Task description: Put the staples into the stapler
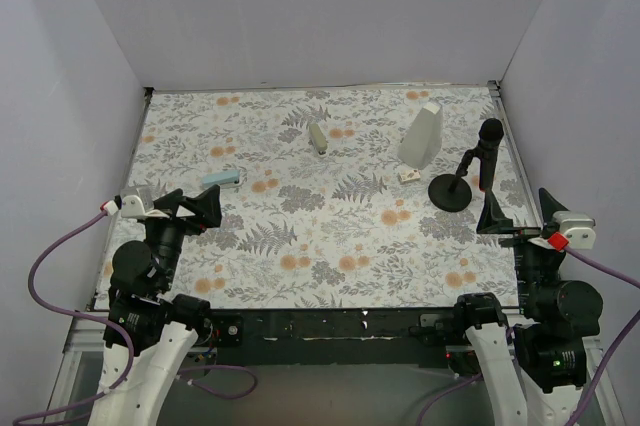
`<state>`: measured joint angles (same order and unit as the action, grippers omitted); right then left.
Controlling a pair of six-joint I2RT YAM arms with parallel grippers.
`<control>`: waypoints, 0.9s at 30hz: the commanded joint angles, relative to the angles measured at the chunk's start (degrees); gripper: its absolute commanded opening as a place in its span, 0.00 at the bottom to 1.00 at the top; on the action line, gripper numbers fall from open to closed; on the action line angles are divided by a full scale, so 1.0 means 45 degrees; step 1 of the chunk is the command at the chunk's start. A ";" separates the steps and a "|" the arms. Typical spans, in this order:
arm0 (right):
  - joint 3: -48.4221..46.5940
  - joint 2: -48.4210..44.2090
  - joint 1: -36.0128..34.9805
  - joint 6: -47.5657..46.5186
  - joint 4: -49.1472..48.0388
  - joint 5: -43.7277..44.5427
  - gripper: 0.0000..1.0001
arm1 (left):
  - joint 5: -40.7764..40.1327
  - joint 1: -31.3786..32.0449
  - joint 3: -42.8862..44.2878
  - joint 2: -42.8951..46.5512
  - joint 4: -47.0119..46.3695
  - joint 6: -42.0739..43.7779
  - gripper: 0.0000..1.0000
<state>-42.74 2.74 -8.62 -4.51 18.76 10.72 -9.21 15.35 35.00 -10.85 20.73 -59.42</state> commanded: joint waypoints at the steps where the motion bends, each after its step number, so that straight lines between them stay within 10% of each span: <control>1: -0.0444 0.0289 0.0061 -0.0032 -0.0283 -0.0195 0.98 | -0.0257 0.0084 0.0014 0.0029 -0.0076 0.0001 0.98; 17: -0.1965 0.6046 0.0041 0.0123 0.1572 -0.6541 0.98 | -0.0218 0.0182 -0.0084 0.0185 -0.0173 0.0060 0.98; 27: -0.3100 1.1342 -0.1980 0.1842 0.2082 -0.4501 0.98 | -0.0394 0.0201 -0.0181 0.0458 -0.0154 0.0079 0.98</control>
<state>-55.31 50.39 -10.31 -0.67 28.56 -16.80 -10.07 15.99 34.89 -9.56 20.51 -59.42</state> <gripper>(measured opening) 0.982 0.982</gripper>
